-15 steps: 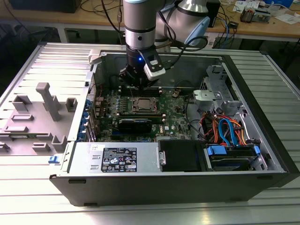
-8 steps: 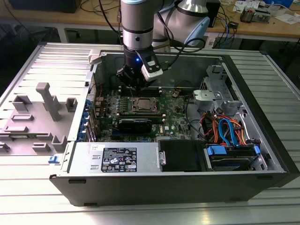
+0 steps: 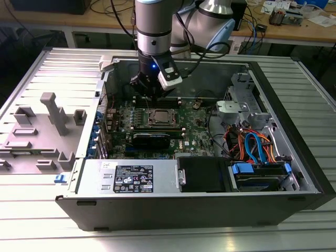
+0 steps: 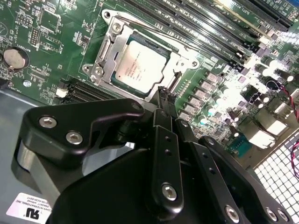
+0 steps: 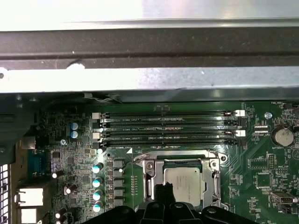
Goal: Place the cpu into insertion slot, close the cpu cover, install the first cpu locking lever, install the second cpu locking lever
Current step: 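Install the first cpu locking lever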
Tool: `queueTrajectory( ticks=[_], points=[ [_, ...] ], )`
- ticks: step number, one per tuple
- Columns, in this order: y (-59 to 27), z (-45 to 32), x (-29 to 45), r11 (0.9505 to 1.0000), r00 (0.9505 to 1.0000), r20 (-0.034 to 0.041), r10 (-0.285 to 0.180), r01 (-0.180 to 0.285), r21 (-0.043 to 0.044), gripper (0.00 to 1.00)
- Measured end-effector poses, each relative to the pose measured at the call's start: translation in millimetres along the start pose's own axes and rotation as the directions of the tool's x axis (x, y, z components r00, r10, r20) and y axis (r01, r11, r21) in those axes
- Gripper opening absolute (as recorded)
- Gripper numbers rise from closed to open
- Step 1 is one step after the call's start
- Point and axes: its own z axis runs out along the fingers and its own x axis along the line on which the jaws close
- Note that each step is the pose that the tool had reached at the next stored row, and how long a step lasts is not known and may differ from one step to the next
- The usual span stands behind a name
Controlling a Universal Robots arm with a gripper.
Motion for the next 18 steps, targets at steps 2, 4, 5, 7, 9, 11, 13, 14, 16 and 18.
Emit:
queueTrajectory(
  ticks=[2,4,5,7,9,11,13,14,16,18],
  points=[
    [-0.1,-0.1,4.8,1.0000,1.0000,-0.0001,-0.001,0.001,-0.0002,0.11],
    [-0.2,-0.3,12.3,1.0000,1.0000,-0.0001,-0.001,0.001,-0.0007,0.11],
    [-0.3,-0.7,15.4,1.0000,1.0000,-0.0001,-0.001,0.001,-0.0010,0.11],
    [-0.4,-2.6,17.4,1.0000,1.0000,-0.0002,-0.001,0.001,-0.0010,0.11],
    [-0.4,-6.0,20.2,1.0000,1.0000,-0.0003,-0.001,0.001,-0.0010,0.11],
    [-0.5,-8.4,22.9,1.0000,1.0000,-0.0002,-0.003,0.003,-0.0011,0.11],
    [-0.6,-9.4,25.9,1.0000,1.0000,-0.0002,-0.006,0.006,-0.0014,0.11],
    [-0.6,-9.6,26.9,1.0000,1.0000,-0.0004,-0.009,0.009,-0.0017,0.11],
    [-0.6,-9.7,28.7,0.9998,0.9998,-0.0009,-0.019,0.019,-0.0024,0.11],
    [-0.6,-9.8,29.5,0.9989,0.9989,-0.0020,-0.048,0.048,-0.0028,0.11]
  ],
)
